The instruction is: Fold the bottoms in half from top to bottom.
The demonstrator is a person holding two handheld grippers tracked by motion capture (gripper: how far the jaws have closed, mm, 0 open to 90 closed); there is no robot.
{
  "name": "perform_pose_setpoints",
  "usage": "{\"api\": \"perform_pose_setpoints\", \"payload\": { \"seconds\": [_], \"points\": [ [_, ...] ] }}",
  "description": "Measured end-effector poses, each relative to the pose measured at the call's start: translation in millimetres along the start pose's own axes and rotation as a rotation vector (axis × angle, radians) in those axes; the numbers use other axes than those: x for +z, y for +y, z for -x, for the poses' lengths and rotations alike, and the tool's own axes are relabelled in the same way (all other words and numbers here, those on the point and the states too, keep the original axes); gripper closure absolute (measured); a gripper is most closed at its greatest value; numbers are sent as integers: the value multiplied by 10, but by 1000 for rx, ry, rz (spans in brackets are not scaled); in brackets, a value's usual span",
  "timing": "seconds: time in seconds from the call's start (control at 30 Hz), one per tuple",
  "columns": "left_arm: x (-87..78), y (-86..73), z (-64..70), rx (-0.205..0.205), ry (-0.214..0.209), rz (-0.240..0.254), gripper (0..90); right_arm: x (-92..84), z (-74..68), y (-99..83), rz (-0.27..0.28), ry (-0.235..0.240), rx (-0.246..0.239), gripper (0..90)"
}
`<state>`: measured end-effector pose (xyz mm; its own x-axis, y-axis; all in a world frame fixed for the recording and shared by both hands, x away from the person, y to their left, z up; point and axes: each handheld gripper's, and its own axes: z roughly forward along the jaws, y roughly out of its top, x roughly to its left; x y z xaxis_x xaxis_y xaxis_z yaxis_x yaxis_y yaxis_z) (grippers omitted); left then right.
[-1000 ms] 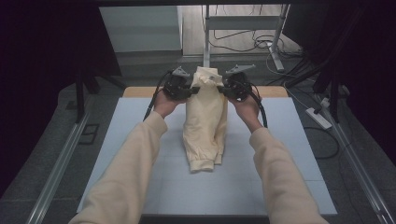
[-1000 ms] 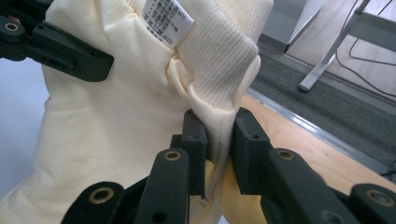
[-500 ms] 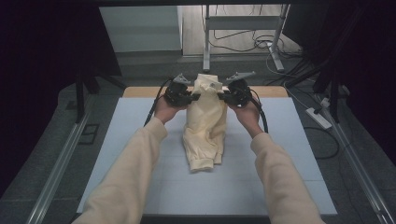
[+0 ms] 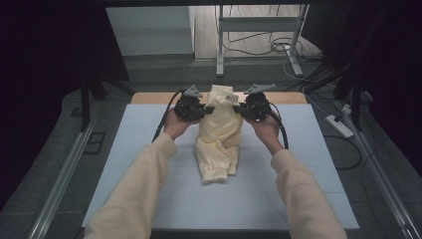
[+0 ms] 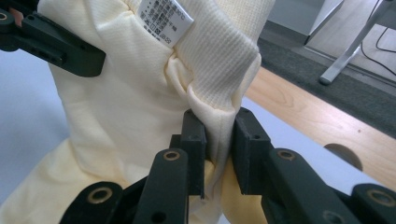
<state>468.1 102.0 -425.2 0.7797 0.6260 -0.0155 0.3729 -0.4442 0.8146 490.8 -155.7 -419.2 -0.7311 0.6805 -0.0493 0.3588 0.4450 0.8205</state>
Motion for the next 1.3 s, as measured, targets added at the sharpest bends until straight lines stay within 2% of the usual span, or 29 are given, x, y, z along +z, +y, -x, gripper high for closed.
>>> {"api": "perform_pose_setpoints", "payload": {
  "seconds": [0.3,0.57,1.3],
  "points": [
    [-111,-183,172,18,-3,10,788,-90,-160,-144,10,31,-20,758],
    [-156,-365,235,-4,-22,10,786,-96,-298,-264,5,62,-24,758],
    [-103,-543,340,-15,-47,11,783,-92,-355,-452,-17,86,-10,753]
  ]
}}
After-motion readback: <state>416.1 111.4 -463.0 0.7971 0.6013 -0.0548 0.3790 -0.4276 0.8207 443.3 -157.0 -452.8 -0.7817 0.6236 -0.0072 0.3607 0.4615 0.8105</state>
